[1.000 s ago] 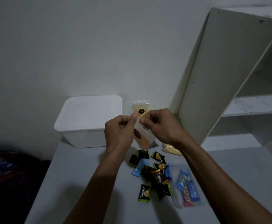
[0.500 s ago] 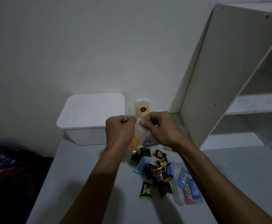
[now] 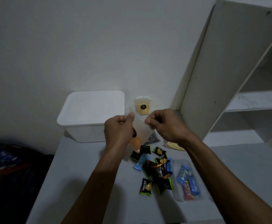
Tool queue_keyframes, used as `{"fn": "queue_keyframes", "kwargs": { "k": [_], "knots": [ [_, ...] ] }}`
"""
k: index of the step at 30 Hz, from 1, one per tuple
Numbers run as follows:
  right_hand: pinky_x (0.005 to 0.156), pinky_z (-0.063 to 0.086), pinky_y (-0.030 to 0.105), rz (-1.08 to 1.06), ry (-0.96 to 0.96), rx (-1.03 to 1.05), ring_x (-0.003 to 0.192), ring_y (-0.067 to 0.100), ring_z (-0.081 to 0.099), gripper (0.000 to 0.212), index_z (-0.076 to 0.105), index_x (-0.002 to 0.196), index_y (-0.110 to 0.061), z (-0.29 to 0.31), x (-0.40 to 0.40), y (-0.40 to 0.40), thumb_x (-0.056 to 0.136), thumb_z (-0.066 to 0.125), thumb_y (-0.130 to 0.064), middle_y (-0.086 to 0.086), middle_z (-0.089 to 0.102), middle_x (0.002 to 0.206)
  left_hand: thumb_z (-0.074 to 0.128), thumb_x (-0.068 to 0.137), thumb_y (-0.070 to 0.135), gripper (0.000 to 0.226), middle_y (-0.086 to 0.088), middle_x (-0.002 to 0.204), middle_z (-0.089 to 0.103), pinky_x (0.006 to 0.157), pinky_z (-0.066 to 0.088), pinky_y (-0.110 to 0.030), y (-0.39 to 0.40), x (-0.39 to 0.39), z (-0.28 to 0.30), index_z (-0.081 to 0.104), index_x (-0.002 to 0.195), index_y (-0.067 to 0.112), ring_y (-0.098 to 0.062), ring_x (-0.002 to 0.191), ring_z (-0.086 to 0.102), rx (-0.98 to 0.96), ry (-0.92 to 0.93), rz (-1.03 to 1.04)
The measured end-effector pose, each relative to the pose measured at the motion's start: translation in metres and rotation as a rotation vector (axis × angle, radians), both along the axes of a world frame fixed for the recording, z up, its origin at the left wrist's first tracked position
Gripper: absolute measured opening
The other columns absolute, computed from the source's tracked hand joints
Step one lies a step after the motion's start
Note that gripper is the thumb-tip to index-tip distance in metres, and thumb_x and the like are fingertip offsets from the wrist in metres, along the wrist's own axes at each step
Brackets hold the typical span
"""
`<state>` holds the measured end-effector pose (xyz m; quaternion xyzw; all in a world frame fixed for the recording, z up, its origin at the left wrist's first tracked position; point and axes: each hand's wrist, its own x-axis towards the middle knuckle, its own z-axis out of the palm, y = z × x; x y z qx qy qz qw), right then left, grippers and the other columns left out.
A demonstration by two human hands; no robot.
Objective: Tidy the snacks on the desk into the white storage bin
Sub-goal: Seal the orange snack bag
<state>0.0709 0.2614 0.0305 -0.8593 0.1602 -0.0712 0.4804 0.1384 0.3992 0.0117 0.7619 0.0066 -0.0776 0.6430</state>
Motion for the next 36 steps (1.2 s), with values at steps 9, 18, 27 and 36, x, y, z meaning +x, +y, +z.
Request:
{"fn": "queue_keyframes", "kwargs": {
  "k": [9,18,27,36],
  "knots": [
    [0.056,0.044,0.006,0.177,0.072,-0.106,0.071,-0.002,0.061,0.015,0.072,0.093,-0.010,0.038,-0.017,-0.038,0.094,0.062,-0.021,-0.002,0.071,0.085,0.069,0.090,0.025,0.006,0.011,0.089,0.072,0.082,0.047,-0.022,0.002,0.018,-0.006,0.073,0.086,0.026,-0.004,0.089,0.063,-0.089,-0.219,-0.330],
    [0.068,0.058,0.029,-0.147,-0.155,0.065,0.076,0.011,0.065,0.012,0.072,0.092,-0.015,-0.016,-0.034,-0.049,0.087,0.068,-0.026,0.005,0.072,0.088,0.072,0.087,0.024,0.004,0.005,0.083,0.072,0.082,0.050,-0.025,-0.019,0.017,-0.016,0.074,0.084,0.022,-0.006,0.082,0.063,-0.210,-0.069,-0.243],
    [0.061,0.058,0.031,-0.312,-0.255,0.140,0.061,0.011,0.064,0.010,0.075,0.081,-0.015,-0.063,-0.006,-0.082,0.087,0.072,-0.022,-0.005,0.070,0.068,0.072,0.086,0.015,0.005,0.006,0.077,0.073,0.066,0.051,-0.014,-0.057,0.036,-0.054,0.073,0.085,0.020,0.000,0.071,0.066,-0.142,-0.106,-0.263],
    [0.070,0.059,0.037,-0.465,-0.246,0.172,0.074,0.023,0.069,0.012,0.076,0.085,-0.010,-0.100,0.064,-0.177,0.085,0.075,-0.022,0.005,0.074,0.079,0.074,0.086,0.019,0.006,0.004,0.083,0.075,0.074,0.058,-0.030,-0.163,0.103,-0.097,0.075,0.092,0.020,-0.012,0.078,0.071,-0.027,-0.182,-0.218]
  ]
}}
